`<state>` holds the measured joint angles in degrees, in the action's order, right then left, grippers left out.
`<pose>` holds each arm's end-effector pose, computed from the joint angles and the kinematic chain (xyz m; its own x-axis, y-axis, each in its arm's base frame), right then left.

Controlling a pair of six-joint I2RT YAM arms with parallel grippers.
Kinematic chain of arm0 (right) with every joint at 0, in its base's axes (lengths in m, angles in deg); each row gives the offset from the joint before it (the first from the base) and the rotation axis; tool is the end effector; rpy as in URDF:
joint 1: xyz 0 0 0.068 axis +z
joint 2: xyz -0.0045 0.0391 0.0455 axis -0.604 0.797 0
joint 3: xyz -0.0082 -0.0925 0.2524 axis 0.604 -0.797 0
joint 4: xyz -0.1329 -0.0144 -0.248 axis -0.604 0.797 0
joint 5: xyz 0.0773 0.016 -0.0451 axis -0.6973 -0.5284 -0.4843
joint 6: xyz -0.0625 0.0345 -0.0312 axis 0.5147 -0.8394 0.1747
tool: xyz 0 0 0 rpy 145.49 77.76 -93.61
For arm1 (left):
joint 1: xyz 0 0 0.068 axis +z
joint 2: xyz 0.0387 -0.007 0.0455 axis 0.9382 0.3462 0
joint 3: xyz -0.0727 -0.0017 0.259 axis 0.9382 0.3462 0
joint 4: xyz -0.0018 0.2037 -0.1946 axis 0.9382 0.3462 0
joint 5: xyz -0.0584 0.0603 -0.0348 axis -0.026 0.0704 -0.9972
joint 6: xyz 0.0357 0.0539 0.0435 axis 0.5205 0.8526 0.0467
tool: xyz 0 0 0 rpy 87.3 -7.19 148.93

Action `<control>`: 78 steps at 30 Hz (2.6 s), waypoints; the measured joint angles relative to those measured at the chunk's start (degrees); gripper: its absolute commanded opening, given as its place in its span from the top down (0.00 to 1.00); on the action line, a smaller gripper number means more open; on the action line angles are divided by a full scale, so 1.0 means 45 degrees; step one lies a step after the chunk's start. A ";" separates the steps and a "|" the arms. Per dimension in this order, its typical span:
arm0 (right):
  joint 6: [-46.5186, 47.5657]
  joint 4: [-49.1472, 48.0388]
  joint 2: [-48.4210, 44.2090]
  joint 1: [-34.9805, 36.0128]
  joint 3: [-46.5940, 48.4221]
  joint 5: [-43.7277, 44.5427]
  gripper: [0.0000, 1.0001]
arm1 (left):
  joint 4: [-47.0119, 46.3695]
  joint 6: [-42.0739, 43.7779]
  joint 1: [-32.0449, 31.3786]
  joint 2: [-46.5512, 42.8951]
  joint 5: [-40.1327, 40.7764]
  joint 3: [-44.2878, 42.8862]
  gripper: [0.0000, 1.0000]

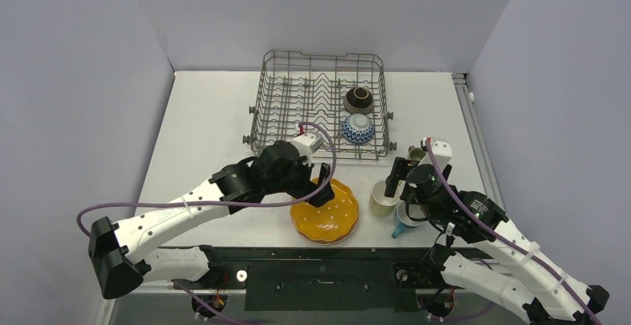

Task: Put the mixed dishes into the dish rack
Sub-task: Pick up the cup at the center of the board.

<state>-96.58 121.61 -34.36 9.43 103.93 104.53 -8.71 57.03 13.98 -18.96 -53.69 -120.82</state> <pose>0.1397 0.1051 0.3020 -0.6493 0.2061 -0.7321 0.0088 0.9645 0.2638 0.1665 -0.2490 0.2933 -0.6981 0.1607 -0.6977 0.5759 0.7051 -0.4137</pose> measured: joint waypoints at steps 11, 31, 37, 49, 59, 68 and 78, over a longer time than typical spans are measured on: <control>0.0097 0.0180 0.1341 -0.0457 -0.0525 0.0141 0.45 | -0.0486 -0.0350 -0.0228 0.1817 0.0520 -0.1107 0.12; 0.1039 -0.1409 0.3269 -0.1695 -0.1491 -0.0908 0.65 | -0.0831 -0.0486 -0.0267 0.2093 0.0505 -0.1195 0.12; 0.1001 -0.1671 0.3623 -0.1705 -0.1773 -0.0952 0.69 | -0.0942 -0.0481 -0.0262 0.2040 0.0525 -0.1180 0.12; 0.0753 -0.1919 0.4634 -0.1773 -0.1899 -0.0777 0.87 | -0.1015 -0.0476 -0.0262 0.0806 0.0709 -0.0529 0.11; 0.0641 -0.2433 0.5163 -0.1773 -0.1685 -0.0797 1.00 | -0.0952 -0.0471 -0.0214 -0.0355 0.0758 0.0170 0.11; 0.0500 -0.1632 0.4648 -0.1773 -0.1370 -0.0665 1.00 | -0.0928 -0.0491 -0.0078 -0.1501 0.0753 0.0908 0.07; 0.0355 -0.0767 0.2735 -0.1773 -0.0296 -0.0389 1.00 | -0.1122 -0.0903 0.0539 -0.2283 0.0238 0.1486 0.05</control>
<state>-94.98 118.16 -22.05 1.46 102.59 102.78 -13.76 52.96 16.40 -29.23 -52.62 -114.14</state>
